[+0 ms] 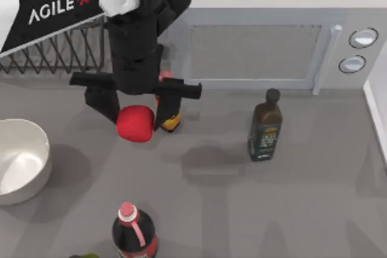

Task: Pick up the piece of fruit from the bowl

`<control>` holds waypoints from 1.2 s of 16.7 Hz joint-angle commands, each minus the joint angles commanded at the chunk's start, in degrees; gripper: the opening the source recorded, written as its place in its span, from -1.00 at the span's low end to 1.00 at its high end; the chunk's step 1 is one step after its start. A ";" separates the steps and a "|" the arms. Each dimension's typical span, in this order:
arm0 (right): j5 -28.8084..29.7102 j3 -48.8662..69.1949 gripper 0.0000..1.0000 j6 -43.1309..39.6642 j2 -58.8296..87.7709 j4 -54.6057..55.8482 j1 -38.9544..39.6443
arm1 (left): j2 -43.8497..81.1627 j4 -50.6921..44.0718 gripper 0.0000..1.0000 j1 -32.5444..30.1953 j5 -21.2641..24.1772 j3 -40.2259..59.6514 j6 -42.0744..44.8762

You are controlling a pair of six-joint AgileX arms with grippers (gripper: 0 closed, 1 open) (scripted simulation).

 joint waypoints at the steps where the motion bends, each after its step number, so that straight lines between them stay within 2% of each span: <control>1: 0.00 0.00 1.00 0.00 0.00 0.00 0.00 | 0.46 2.77 -1.00 0.08 0.05 -1.81 -0.55; 6: 0.00 0.00 1.00 0.00 0.00 0.00 0.00 | 2.50 12.60 -1.00 0.83 0.42 -4.74 -5.17; 11: 0.00 0.00 1.00 0.00 0.00 0.00 0.00 | 2.55 13.10 -1.00 0.92 0.45 -4.71 -5.59; 20: 0.00 0.00 1.00 0.00 0.00 0.00 0.00 | 2.55 13.10 0.36 0.92 0.45 -4.71 -5.59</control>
